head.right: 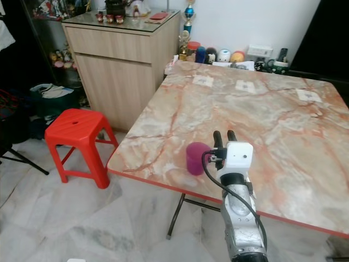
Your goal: Setting the table
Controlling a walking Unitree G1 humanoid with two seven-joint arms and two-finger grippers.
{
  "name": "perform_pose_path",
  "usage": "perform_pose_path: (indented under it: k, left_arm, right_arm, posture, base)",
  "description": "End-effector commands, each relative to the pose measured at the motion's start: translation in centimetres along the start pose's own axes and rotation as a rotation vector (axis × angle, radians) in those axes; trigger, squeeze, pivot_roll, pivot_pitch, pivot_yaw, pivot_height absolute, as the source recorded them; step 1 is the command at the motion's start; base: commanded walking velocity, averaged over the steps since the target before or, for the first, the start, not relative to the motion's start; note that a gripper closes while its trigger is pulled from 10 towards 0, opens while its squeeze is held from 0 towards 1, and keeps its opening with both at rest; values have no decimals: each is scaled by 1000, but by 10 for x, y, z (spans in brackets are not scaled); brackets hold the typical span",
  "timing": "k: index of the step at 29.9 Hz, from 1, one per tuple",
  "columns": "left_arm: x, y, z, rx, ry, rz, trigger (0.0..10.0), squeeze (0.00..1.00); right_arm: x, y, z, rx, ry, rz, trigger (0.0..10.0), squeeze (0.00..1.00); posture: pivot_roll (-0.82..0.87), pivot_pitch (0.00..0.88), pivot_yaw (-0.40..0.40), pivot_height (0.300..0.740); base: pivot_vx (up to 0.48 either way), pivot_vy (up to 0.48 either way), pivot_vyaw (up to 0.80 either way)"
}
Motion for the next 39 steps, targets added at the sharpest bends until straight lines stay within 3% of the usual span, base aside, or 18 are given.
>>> perform_pose_path:
  k: [1, 9, 10, 11, 17, 18, 33, 39]
  left_arm:
    - [1, -1, 0, -6, -4, -8, 10000, 0]
    - [0, -3, 0, -14, -1, -5, 10000, 0]
    - [0, -3, 0, -15, -2, -6, 10000, 0]
    - [0, -3, 0, -15, -3, -6, 10000, 0]
    - [0, -4, 1, -19, -4, -7, 10000, 0]
    - [1, -5, 1, -22, -6, -7, 10000, 0]
    - [3, -12, 3, -47, -20, -13, 10000, 0]
    - [4, -15, 3, -55, -25, -14, 10000, 0]
  right_arm:
    - [13, -6, -1, -46, -63, 9, 10000, 0]
    - [33, -22, -6, -145, -163, -12, 10000, 0]
    - [33, -36, -7, -247, -149, 32, 10000, 0]
    - [33, -37, -8, -256, -142, 26, 10000, 1000]
    - [32, -44, -16, -320, -135, -22, 10000, 969]
    - [32, -48, -16, -340, -134, -34, 10000, 0]
    - [16, -75, -22, -513, -74, -72, 10000, 0]
    - [13, -75, -25, -515, -71, -75, 10000, 0]
  posture:
    - [11, 70, -37, 740]
    - [12, 81, -34, 740]
    - [7, 80, -33, 740]
    - [9, 83, -34, 740]
    - [9, 89, -31, 740]
    - [9, 89, -31, 740]
    - [20, 105, -28, 740]
    - [25, 111, -28, 740]
  base:
    - [0, 0, 0]
    - [0, 0, 0]
    - [0, 0, 0]
    - [0, 0, 0]
    - [0, 0, 0]
    - [0, 0, 0]
    - [0, 0, 0]
    - [0, 0, 0]
Point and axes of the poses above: a point about 5 cm out from each wrist's last joint towards the gripper, its own z axis pointing back from the gripper into the wrist, its own y axis along the axis of the wrist's last joint, x = y × z, the point moved 4 cm from there along -z, pointing out of the wrist towards the gripper, and after that the axes turned 15 degrees about -z, right-handed, at the moved point
